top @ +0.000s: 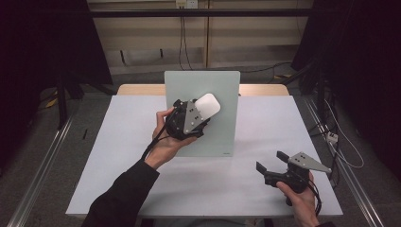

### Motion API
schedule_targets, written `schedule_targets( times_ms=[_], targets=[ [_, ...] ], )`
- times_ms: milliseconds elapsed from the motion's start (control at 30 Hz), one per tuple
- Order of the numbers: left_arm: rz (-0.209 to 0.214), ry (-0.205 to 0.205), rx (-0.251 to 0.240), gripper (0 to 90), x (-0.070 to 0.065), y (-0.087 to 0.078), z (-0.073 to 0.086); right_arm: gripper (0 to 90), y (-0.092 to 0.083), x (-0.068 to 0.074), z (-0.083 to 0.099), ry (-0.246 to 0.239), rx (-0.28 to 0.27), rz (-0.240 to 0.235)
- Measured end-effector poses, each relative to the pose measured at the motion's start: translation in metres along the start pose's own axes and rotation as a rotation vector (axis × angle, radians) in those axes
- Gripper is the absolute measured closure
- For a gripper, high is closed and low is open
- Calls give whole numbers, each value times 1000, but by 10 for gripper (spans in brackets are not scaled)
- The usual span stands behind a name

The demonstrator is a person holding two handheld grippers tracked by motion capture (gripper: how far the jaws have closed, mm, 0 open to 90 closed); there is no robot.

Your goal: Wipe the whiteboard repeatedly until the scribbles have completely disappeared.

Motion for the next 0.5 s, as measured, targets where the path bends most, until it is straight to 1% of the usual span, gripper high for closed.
schedule_targets(
  times_ms=[100,133,167,200,300,367,400,433,500],
  targets=[
    [31,34,9,311,-15,0,8,81,0,0,0,-2,-1,-1],
    [31,34,9,312,-15,0,8,81,0,0,0,-3,-1,-1],
    [59,61,25,312,-27,-1,15,81,0,0,0,-3,0,0],
    [59,61,25,312,-27,-1,15,81,0,0,0,0,0,1],
    [106,119,55,312,-48,-2,27,81,0,0,0,0,-1,0],
    [132,145,65,312,-60,-3,34,81,0,0,0,1,0,1],
    [137,147,73,312,-63,-3,36,81,0,0,0,1,0,1],
    [146,157,78,312,-62,-4,36,81,0,0,0,1,0,1],
    [154,141,76,312,-60,-4,36,81,0,0,0,0,-1,1]
  ],
)
Point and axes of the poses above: each handheld gripper's, and its own axes: y roughly forward along the jaws, z roughly out of its underside, x roughly to its left, the point moved 5 cm from there along y, roughly forward along the jaws, and after that the axes turned 11 degrees about -z, right-handed, at the moved point
